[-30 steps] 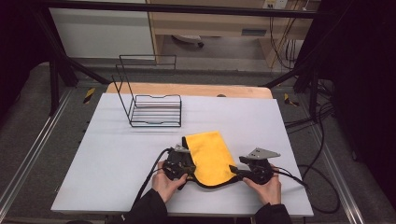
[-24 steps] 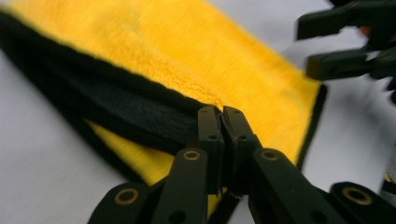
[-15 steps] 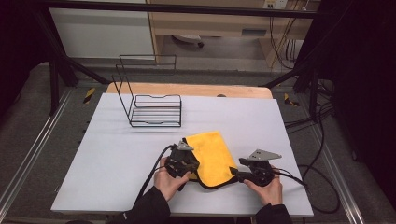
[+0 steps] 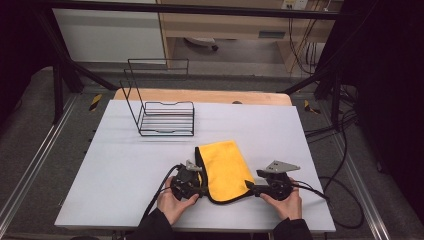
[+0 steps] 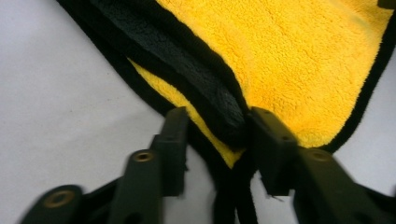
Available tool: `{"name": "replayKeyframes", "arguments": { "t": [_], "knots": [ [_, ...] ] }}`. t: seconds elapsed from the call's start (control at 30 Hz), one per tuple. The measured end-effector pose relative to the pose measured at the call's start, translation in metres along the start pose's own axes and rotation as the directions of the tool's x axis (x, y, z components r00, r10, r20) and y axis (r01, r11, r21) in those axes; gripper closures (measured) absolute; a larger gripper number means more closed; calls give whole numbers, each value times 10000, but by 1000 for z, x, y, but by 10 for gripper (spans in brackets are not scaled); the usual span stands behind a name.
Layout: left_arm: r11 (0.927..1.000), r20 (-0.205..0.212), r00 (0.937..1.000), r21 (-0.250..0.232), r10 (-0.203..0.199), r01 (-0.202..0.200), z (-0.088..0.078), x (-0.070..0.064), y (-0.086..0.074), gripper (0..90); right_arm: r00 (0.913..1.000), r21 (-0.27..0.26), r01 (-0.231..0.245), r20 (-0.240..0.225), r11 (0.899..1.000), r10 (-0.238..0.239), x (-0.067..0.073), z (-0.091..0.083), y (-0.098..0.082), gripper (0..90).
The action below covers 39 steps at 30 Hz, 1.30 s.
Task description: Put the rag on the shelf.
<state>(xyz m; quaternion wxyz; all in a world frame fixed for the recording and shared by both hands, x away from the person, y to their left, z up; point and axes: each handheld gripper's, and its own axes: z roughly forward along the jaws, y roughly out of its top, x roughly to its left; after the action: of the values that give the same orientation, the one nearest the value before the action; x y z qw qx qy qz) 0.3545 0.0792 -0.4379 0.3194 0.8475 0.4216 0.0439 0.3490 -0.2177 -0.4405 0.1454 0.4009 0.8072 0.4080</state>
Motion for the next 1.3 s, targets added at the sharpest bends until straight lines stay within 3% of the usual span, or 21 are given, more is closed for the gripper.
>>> {"name": "replayKeyframes", "arguments": {
  "t": [0.03,0.1,0.23,0.3,0.37,0.5,0.73,0.9,1.03,1.13,1.3],
  "knots": [
    [10000,238,9997,-13,-55,55,1,-1,0,728,10000,-35,-19,-13,10000,19,0,0,0,368],
    [9999,203,9998,-153,54,-51,1,-3,1,790,10000,-61,-56,-37,10000,56,0,-1,0,369],
    [9969,989,9950,-754,-129,204,-5,-4,7,822,10000,-104,-4,-39,9999,4,0,-1,0,375],
    [9926,1493,9881,-1088,-368,534,-9,-6,12,827,9999,-231,7,-138,9997,-10,0,-2,0,380],
    [9897,1694,9850,-1316,-340,568,-10,-8,19,829,9997,-322,-32,-243,9995,24,1,-3,0,387],
    [9861,1777,9834,-1535,-364,643,-5,-12,29,831,9990,-260,223,-378,9994,-233,4,-4,1,402],
    [9873,1660,9859,-1521,-199,455,-2,-14,48,834,9944,-417,558,-879,9976,-593,20,-4,2,443],
    [9899,1431,9895,-1358,-198,394,2,-13,72,836,9877,-867,784,-1288,9931,-892,39,-9,6,522],
    [9914,1528,9877,-1195,-337,524,7,-10,82,836,9783,-682,1110,-1684,9915,-1211,58,-2,7,558],
    [9936,1474,9886,-1028,-312,467,9,-9,83,837,9789,-360,1246,-1590,9916,-1288,67,8,6,580],
    [9938,1344,9904,-1018,-316,456,13,-7,86,836,9775,-526,1747,-1107,9832,-1796,80,9,11,540]
  ]
}}
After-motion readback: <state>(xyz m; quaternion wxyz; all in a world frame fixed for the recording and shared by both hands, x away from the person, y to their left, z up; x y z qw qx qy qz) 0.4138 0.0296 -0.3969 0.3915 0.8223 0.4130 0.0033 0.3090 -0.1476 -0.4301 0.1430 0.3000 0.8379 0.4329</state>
